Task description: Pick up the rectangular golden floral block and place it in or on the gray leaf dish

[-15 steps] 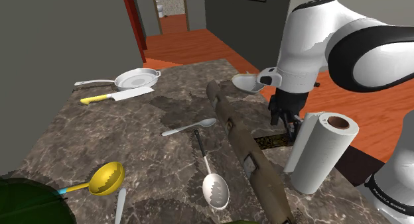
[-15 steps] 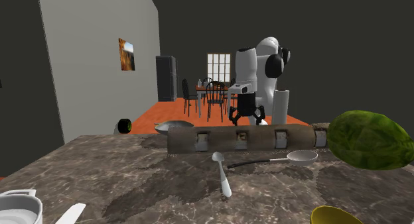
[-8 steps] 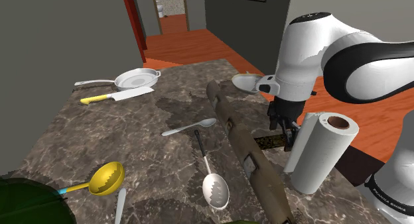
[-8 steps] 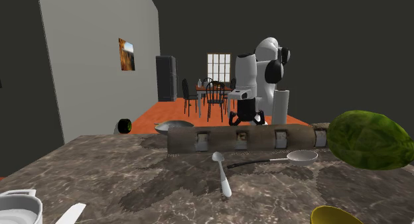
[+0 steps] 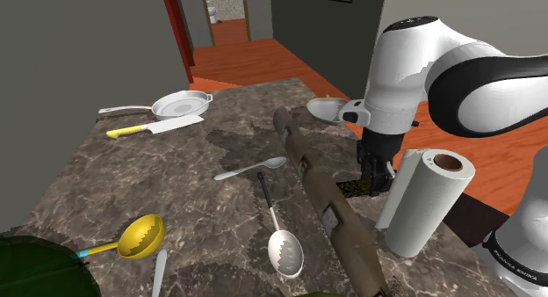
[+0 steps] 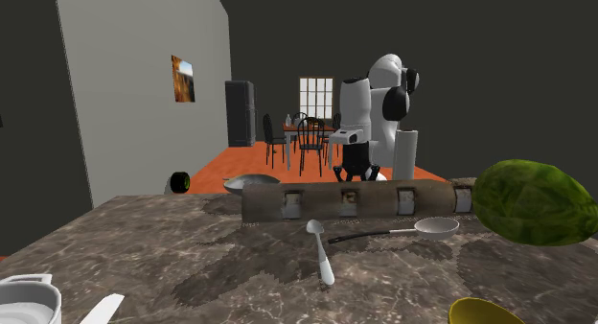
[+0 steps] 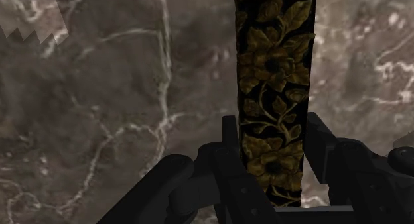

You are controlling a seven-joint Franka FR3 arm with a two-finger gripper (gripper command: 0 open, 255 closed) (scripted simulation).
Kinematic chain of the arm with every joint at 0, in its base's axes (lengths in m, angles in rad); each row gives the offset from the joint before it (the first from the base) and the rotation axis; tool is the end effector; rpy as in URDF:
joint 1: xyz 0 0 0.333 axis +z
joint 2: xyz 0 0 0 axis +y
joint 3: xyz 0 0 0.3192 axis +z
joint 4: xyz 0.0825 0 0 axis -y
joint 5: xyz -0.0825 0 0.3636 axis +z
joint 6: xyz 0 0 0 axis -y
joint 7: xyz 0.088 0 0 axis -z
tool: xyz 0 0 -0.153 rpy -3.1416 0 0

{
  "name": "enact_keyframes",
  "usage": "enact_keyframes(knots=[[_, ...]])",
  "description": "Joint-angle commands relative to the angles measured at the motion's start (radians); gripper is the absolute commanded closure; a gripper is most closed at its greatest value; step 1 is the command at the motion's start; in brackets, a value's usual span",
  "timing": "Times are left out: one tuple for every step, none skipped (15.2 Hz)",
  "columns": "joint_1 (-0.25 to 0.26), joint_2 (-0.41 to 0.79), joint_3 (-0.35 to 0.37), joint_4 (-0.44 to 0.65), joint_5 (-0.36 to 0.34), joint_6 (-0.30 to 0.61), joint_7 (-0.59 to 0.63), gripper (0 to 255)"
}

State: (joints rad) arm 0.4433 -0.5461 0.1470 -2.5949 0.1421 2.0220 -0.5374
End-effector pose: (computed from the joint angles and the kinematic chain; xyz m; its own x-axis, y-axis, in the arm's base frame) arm 0.2847 0.2047 0.3973 0.5049 0.8631 -0.0009 0.8616 -0.5041 -0.0585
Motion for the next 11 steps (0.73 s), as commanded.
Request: enact_keyframes(knots=[[0.000,0.000,0.000,0.000,0.000,0.000,0.000,255],[0.000,0.000,0.000,0.000,0.000,0.000,0.000,255],[0.000,0.000,0.000,0.000,0.000,0.000,0.000,255],[0.000,0.000,0.000,0.000,0.000,0.000,0.000,255],[0.000,0.000,0.000,0.000,0.000,0.000,0.000,255],[0.000,0.000,0.000,0.000,0.000,0.000,0.000,255],[0.000,-0.005,-0.001,0.010,-0.001,-0.015,0.001,255],[-0.001,-0.010,-0.002,0.020,-0.002,-0.030,0.001,255],[-0.001,-0.014,-0.003,0.031,-0.003,-0.045,0.002,255],[-0.001,-0.018,-0.005,0.041,-0.004,-0.060,0.003,255],[-0.002,-0.022,-0.006,0.052,-0.005,-0.074,0.004,255]])
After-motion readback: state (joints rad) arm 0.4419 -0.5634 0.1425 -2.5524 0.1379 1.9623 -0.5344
